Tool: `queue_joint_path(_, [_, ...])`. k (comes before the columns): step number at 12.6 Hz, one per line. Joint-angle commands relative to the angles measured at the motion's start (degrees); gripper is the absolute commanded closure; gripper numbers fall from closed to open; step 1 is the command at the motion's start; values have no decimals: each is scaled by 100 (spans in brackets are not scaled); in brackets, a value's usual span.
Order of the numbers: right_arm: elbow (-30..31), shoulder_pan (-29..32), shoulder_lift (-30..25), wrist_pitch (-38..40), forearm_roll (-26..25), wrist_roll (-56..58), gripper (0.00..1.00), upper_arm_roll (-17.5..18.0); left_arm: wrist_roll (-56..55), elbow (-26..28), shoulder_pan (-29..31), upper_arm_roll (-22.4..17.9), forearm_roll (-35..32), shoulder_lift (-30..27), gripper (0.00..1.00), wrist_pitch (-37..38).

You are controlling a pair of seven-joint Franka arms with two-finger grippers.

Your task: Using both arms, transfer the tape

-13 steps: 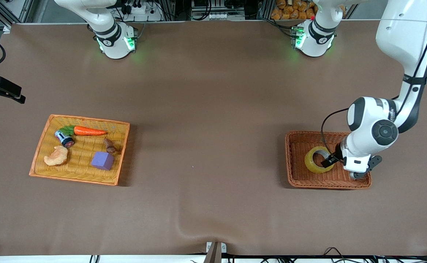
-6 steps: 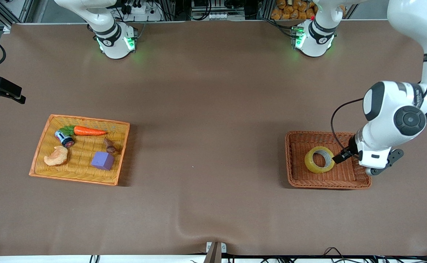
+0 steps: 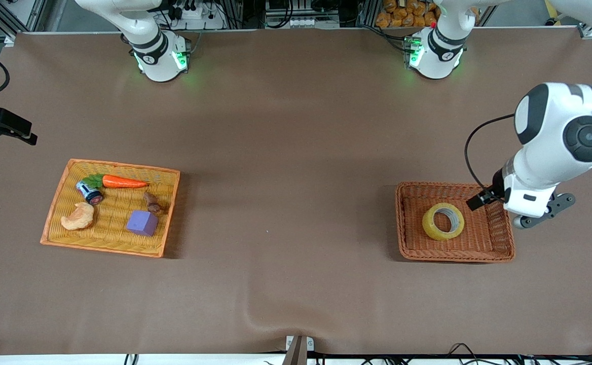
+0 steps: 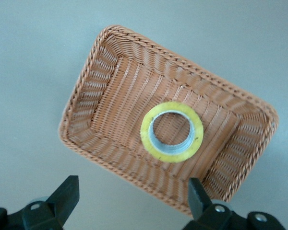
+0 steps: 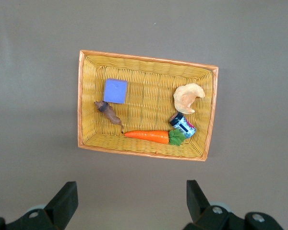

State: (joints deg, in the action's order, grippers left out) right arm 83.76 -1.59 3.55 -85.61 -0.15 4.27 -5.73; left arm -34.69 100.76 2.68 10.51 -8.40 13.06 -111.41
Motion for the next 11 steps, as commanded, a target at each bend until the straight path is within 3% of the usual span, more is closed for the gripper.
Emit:
queue_joint_path(1, [-149, 106, 67, 88, 103, 83, 0, 72, 401, 110, 39, 117, 22, -478, 0, 330])
queue_joint_path(9, [-149, 194, 67, 62, 226, 74, 0, 54, 2283, 163, 303, 118, 814, -1191, 0, 1060])
queue_joint_path(11, [-149, 203, 67, 88, 252, 74, 0, 54, 2177, 661, 303, 118, 1006, -1505, 0, 1070])
